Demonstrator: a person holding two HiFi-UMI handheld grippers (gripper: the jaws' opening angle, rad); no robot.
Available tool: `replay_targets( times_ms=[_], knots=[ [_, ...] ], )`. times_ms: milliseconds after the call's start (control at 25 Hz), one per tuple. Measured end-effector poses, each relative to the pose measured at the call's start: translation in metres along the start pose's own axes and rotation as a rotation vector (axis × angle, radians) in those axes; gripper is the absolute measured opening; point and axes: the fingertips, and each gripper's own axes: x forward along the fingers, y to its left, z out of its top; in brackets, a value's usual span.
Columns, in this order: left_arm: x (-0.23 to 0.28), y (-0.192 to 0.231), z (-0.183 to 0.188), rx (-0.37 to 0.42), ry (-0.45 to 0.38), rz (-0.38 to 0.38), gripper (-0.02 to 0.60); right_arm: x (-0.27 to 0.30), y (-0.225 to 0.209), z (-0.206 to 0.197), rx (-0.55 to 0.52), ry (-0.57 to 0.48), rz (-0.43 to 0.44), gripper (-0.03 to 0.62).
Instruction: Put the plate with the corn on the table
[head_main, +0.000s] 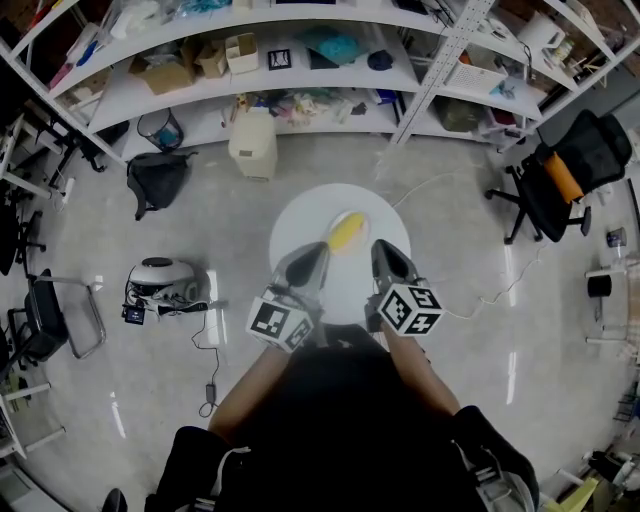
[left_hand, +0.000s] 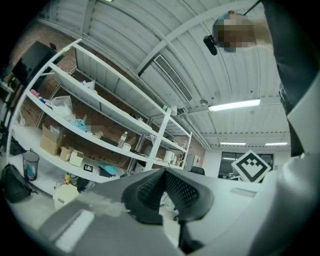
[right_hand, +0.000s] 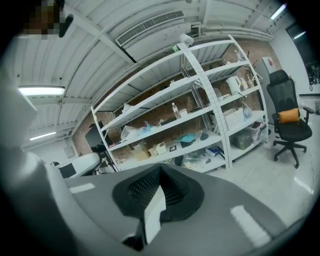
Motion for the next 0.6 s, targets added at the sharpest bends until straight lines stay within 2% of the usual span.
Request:
replay_targets(
  times_ms=[280,600],
  knots=[
    [-0.002,-0.007,-0.002,0.021,0.003,-0.015,0.005,-0.017,0.007,0.021,-0.018,-0.133,0.009,0.009],
    [0.0,-0.008,-0.009,0.019,0.019,-0.017,0.005,-0.023,-0.003,0.012,-0.04,-0.126,-0.009,0.008]
  ],
)
